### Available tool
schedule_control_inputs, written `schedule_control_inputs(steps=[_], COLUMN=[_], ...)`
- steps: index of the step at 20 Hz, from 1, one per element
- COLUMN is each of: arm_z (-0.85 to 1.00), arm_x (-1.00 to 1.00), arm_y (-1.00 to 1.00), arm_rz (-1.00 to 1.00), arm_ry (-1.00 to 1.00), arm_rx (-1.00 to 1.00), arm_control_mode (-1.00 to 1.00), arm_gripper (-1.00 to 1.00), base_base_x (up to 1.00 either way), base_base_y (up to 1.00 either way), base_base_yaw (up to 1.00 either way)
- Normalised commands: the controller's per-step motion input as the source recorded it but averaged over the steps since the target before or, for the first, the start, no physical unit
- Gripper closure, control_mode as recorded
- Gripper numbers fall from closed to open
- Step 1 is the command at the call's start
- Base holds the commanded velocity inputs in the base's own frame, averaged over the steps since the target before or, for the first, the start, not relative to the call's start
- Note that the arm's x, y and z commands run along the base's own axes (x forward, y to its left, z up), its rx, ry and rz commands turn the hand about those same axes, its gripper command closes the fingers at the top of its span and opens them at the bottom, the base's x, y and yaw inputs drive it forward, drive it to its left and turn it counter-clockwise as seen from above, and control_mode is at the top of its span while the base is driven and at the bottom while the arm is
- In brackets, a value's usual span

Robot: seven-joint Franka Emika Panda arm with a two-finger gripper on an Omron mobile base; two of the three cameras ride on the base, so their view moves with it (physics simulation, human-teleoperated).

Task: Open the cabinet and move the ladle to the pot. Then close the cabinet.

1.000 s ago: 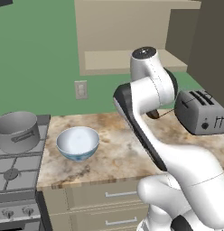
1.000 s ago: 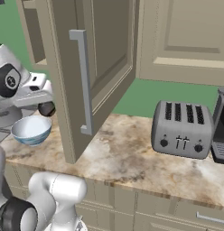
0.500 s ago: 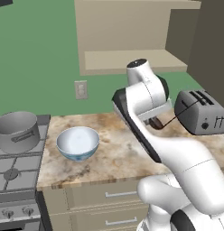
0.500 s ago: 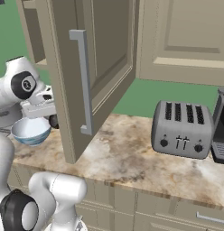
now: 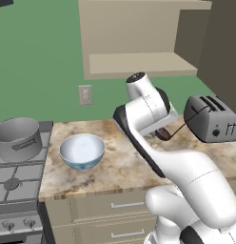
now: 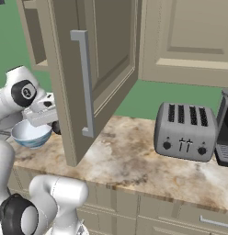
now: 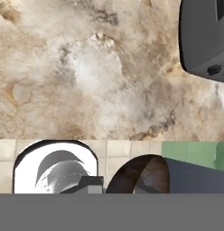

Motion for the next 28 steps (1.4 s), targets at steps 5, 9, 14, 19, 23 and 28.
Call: schedule_control_inputs(steps=[5, 9, 14, 19, 23, 28], arm_z=[0.00, 0.00, 0.00, 0.00, 0.00, 0.00], arm_x=[0.07, 0.00, 0.00, 0.00, 0.00, 0.00], arm_y=[-0.06, -0.05, -0.02, 0.00, 0.00, 0.00], arm_rz=[0.00, -0.02, -0.01, 0.00, 0.00, 0.00], arm_ry=[0.00, 0.00, -0.01, 0.00, 0.00, 0.00], arm_rx=[0.00, 0.00, 0.00, 0.00, 0.00, 0.00], arm_control_mode=[-1.00, -1.00, 1.00, 1.00, 1.00, 1.00], arm_gripper=[1.00, 1.00, 1.00, 1.00, 1.00, 1.00], base_base_x=[0.00, 0.00, 0.00, -0.18, -0.49, -0.29], base_base_y=[0.00, 0.00, -0.01, -0.06, -0.01, 0.00], base_base_yaw=[0.00, 0.00, 0.00, 0.00, 0.00, 0.00])
